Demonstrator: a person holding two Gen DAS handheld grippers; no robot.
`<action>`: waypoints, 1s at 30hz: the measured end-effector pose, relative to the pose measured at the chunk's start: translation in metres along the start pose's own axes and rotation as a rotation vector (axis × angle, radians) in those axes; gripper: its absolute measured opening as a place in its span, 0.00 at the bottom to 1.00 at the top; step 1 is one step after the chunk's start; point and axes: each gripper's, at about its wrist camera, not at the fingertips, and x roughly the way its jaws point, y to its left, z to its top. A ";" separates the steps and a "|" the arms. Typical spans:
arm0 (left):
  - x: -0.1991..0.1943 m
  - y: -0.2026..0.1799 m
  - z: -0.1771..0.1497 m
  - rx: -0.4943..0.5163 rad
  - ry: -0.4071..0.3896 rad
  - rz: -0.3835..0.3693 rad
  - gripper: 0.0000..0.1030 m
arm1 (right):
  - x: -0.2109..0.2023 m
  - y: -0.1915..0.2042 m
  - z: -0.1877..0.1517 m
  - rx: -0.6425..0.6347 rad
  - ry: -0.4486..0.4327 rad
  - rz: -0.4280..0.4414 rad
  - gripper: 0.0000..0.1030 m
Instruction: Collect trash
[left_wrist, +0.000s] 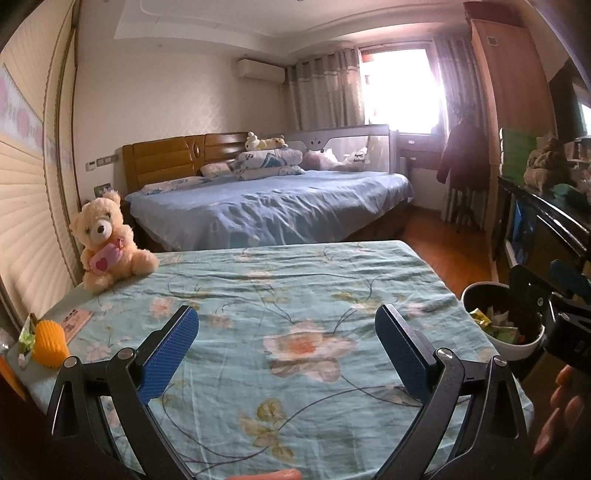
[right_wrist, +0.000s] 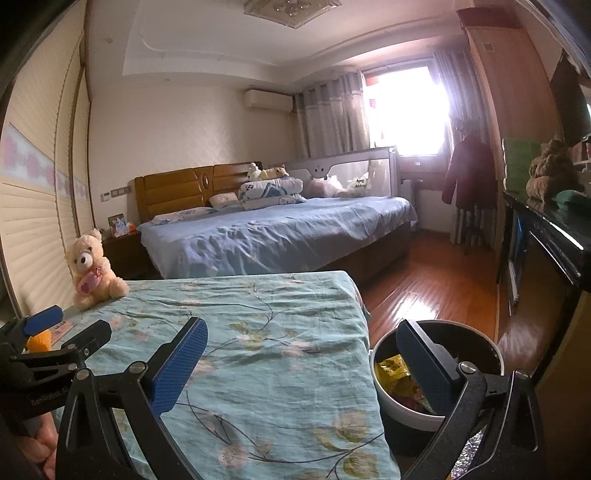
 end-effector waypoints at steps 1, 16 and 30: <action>-0.001 0.000 0.000 0.000 -0.002 0.000 0.96 | 0.000 0.000 0.000 0.001 0.000 0.002 1.00; -0.003 -0.002 0.001 0.001 -0.006 -0.009 0.96 | -0.002 -0.002 0.000 0.015 0.012 0.010 1.00; -0.003 -0.005 0.001 0.003 -0.004 -0.013 0.96 | -0.002 0.001 0.000 0.011 0.016 0.015 1.00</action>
